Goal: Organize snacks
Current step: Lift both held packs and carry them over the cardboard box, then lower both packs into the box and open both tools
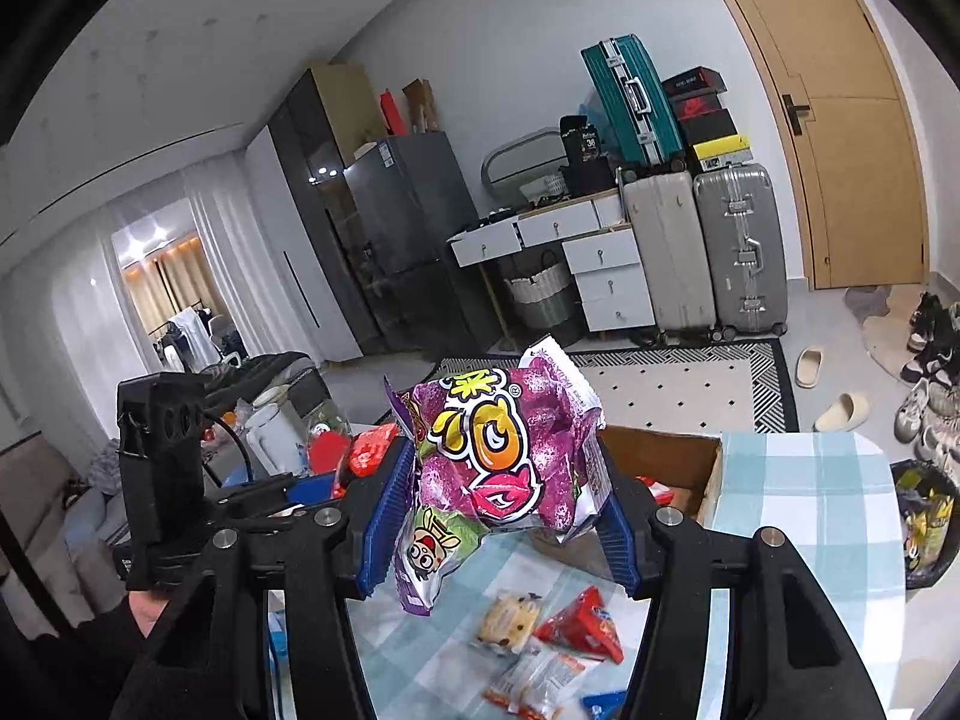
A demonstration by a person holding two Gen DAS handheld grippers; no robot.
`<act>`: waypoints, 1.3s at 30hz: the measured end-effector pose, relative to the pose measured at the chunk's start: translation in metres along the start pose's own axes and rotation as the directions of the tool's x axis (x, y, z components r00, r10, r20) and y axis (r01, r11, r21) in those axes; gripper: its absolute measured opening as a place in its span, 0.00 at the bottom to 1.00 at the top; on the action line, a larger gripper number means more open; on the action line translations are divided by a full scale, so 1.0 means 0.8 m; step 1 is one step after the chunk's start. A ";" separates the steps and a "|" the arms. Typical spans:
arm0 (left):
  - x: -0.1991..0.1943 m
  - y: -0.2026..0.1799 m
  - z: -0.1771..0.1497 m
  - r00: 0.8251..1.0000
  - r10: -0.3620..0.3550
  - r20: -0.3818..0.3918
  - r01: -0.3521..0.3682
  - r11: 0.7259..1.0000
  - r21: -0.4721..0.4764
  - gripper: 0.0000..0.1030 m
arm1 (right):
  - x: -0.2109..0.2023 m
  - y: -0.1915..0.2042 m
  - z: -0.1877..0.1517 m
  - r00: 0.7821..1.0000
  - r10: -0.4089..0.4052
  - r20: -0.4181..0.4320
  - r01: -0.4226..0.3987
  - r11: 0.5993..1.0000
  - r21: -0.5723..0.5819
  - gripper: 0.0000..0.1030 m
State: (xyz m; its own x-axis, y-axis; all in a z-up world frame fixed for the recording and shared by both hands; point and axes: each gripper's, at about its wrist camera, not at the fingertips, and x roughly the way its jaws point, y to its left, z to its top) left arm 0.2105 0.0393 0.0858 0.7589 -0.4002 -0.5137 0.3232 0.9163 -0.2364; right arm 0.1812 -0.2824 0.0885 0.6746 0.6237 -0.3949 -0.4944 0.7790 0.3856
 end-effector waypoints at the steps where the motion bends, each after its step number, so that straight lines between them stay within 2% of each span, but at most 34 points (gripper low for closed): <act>1: 0.004 0.000 0.009 1.000 0.007 0.001 -0.007 1.000 -0.004 0.44 | 0.003 -0.007 0.003 1.000 0.010 -0.006 -0.010 0.999 0.042 0.55; 3: 0.014 0.002 0.026 1.000 0.001 -0.007 -0.001 1.000 -0.017 0.44 | 0.012 -0.020 0.017 1.000 0.000 -0.019 0.001 0.996 0.094 0.55; 9: 0.050 0.011 0.061 0.999 0.006 -0.039 -0.008 0.999 -0.033 0.44 | 0.046 -0.042 0.046 0.998 -0.032 -0.046 0.037 0.994 0.105 0.55; 17: 0.147 0.034 0.083 0.992 0.050 -0.119 -0.052 0.998 -0.018 0.44 | 0.098 -0.071 0.064 0.993 -0.080 -0.083 0.086 0.994 0.068 0.55; 23: 0.236 0.056 0.069 0.979 0.059 -0.197 -0.069 0.997 -0.046 0.44 | 0.151 -0.098 0.059 0.984 -0.123 -0.126 0.127 0.992 0.026 0.55; 28: 0.313 0.071 0.046 0.962 0.077 -0.262 -0.091 0.995 -0.043 0.44 | 0.201 -0.132 0.043 0.968 -0.158 -0.194 0.164 0.986 0.016 0.55; 30: 0.341 0.074 0.030 0.950 0.072 -0.303 -0.087 0.995 -0.038 0.44 | 0.219 -0.146 0.035 0.962 -0.165 -0.218 0.173 0.985 0.020 0.55; 39: 0.430 0.088 0.000 0.923 0.048 -0.382 -0.083 0.994 -0.076 0.44 | 0.267 -0.191 -0.011 0.928 -0.203 -0.312 0.213 0.977 -0.001 0.55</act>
State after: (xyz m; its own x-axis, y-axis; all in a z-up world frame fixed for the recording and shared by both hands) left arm 0.4946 -0.0337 -0.1077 0.4997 -0.3306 -0.8006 0.2156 0.9427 -0.2547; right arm 0.3956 -0.2674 -0.0621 0.5555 0.4410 -0.7049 -0.3396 0.8942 0.2918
